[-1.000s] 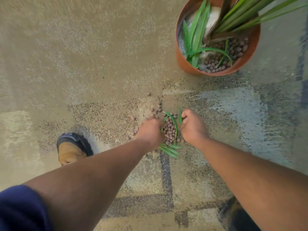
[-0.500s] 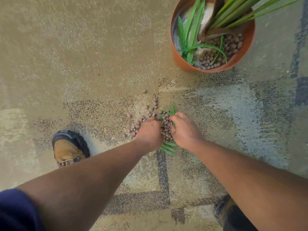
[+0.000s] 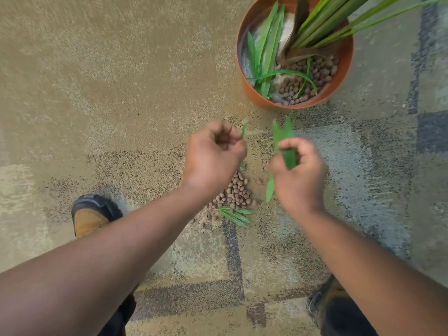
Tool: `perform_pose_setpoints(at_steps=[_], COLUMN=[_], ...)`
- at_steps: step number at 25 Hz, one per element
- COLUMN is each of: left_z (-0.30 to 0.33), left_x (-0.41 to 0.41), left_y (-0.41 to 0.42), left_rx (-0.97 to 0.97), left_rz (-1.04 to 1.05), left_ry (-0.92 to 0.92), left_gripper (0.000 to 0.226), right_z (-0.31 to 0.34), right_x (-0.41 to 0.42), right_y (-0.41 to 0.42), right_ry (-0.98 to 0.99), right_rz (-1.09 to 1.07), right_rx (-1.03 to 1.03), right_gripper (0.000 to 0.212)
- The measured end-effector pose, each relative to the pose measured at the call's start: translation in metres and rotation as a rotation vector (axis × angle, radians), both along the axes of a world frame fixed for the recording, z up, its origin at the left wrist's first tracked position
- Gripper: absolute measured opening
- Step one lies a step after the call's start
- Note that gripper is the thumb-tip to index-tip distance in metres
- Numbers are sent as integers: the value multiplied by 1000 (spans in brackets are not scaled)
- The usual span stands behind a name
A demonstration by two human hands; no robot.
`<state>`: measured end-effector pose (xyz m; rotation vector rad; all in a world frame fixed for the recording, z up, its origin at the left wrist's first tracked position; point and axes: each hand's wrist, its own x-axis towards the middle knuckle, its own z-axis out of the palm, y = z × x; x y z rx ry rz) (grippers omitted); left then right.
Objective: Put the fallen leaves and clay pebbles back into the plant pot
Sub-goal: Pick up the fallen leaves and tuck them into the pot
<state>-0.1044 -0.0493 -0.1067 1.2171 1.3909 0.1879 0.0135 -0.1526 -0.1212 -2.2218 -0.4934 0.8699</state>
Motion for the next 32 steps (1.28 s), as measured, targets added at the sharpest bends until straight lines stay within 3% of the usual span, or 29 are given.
perform_pose_setpoints(at_steps=[3,6,11,15,17,19,21,24,26,28,30,32], left_z=[19,18,-8,-12,-12,-16,-24,-36,-37,-37,-37,-37], left_x=[35,72,93,92,85,74,61,47,45,46,46,46], left_y=[38,73,101,102,96,86,77,69,67,68,70,69], left_rx=[176,282,335,429,504,632,734,826,838,843,843,840], left_rz=[7,17,-28,-302,-460,-616,-732,-801,-808,-808,-811,-814], left_ry=[-145,-128,-9,126,165,140,112,133,136,145,150,156], left_gripper=[24,20,27,24,30,30,26,24,22,22,22,23], right_z=[24,18,-7,-6,-5,-2,0,0,3,13,19,21], right_x=[31,77,114,116,118,119,120,119,116,115,114,111], right_y=[34,68,105,110,111,116,120,117,113,109,105,102], right_ry=[-38,-82,-83,-125,-122,14,275,518,311,-44,-200,-195], right_rz=[-348,-492,-327,-35,-9,-89,-221,-416,-465,-374,-106,215], right_rx=[200,163,-28,-142,-172,-58,95,291,279,126,-108,-335], right_gripper=[29,23,37,45,52,59,66,73,60,41,30,39])
